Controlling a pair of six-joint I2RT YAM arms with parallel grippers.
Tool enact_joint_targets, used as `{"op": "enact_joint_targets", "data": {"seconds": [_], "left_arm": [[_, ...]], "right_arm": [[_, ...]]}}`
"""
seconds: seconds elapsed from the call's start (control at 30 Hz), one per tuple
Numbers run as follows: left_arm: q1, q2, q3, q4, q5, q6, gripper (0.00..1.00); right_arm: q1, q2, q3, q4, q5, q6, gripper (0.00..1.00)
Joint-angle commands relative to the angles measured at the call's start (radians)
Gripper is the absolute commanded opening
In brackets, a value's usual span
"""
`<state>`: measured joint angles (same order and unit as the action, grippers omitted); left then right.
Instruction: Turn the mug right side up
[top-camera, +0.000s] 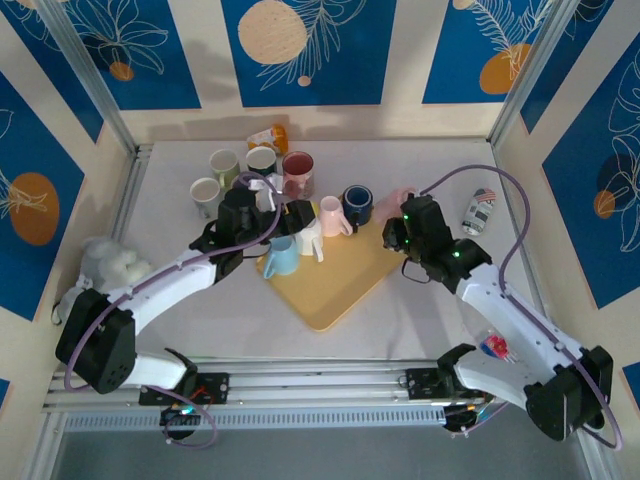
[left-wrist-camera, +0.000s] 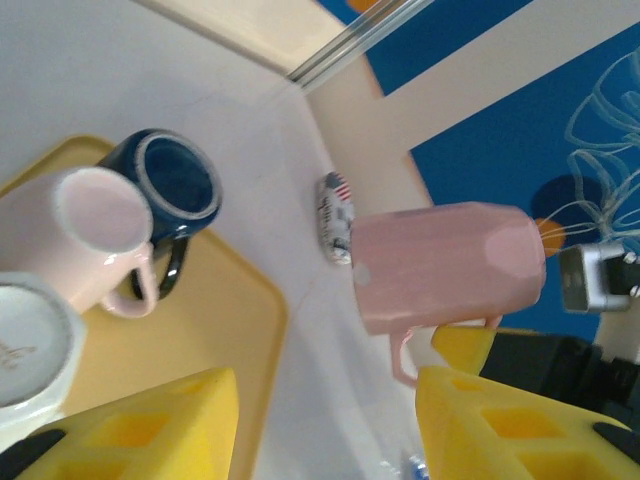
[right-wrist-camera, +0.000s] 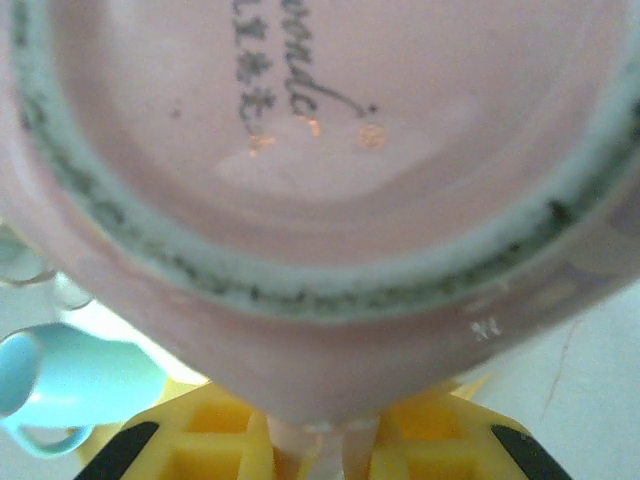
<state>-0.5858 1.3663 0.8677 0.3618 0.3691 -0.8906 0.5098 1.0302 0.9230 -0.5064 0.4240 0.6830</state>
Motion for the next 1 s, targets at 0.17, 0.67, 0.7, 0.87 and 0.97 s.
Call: {"op": "enact_joint_targets", "data": {"seconds": [0.17,0.67,0.7,0.87,0.97], "left_arm": [[-0.018,0.054,-0.076,0.473,0.095,-0.305,0.5],[-0.059,0.099,-0.116,0.752,0.097,-0.523,0.51],[-0.061,0.095,-0.116,0.748,0.094,-0.524,0.51],[-0.081,0.074,-0.117,0.749,0.074,-0.533,0.51],[-0.091,0.067,-0.125,0.773,0.046,-0.576,0.5]], "right_arm": [[-0.023,-0.115,0.055,0.157,-0.275,-0.057,0.0],[-0.04,-0.085,0.128,0.36,-0.445,0.062,0.0],[-0.042,-0.082,0.13,0.37,-0.451,0.074,0.0],[-0.052,-0.078,0.132,0.429,-0.483,0.136,0.0],[-0.053,-0.074,0.124,0.473,-0.494,0.181,0.0]]}}
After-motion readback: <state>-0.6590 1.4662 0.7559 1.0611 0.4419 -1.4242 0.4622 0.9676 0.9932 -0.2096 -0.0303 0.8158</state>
